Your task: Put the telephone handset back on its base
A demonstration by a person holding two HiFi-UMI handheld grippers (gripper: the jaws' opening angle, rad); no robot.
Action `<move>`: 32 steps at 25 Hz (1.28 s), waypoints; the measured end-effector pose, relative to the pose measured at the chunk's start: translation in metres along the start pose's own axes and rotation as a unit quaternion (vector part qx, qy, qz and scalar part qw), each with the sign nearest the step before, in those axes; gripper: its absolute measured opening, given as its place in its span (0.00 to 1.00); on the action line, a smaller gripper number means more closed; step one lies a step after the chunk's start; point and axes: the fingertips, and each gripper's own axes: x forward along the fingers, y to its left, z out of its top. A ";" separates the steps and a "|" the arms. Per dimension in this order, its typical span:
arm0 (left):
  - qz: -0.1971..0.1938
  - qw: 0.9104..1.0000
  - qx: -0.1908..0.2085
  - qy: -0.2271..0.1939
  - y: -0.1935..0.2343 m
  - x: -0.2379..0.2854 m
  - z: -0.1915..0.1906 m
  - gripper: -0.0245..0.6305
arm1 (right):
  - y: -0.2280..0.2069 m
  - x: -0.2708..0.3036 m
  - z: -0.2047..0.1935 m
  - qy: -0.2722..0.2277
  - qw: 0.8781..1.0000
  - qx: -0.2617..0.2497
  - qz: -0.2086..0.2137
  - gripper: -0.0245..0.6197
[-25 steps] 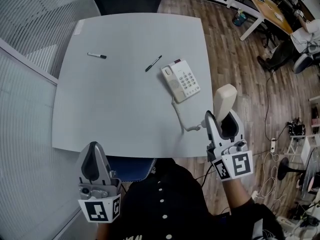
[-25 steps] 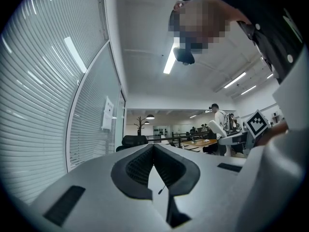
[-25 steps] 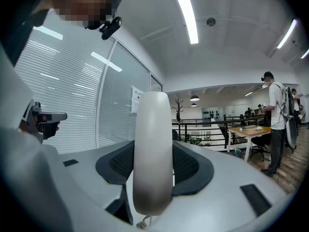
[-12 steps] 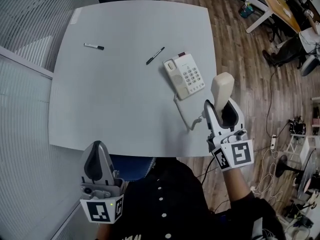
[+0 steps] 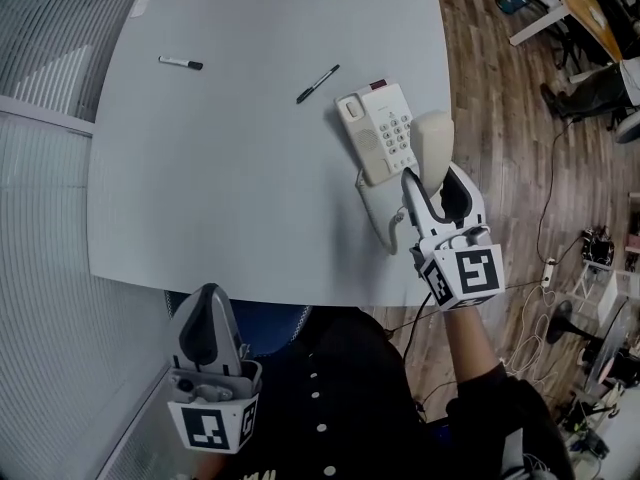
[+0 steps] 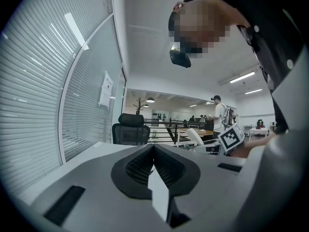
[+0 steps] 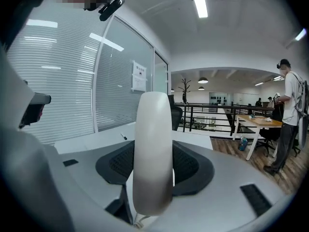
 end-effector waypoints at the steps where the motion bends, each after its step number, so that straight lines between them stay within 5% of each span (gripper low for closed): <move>1: 0.000 1.000 -0.001 0.004 0.001 0.001 -0.002 0.06 | 0.000 0.006 -0.004 0.005 1.000 -0.002 0.002 0.39; 32: 0.014 0.996 -0.034 0.076 0.009 0.032 -0.057 0.06 | -0.002 0.128 -0.118 0.140 0.989 -0.017 0.036 0.39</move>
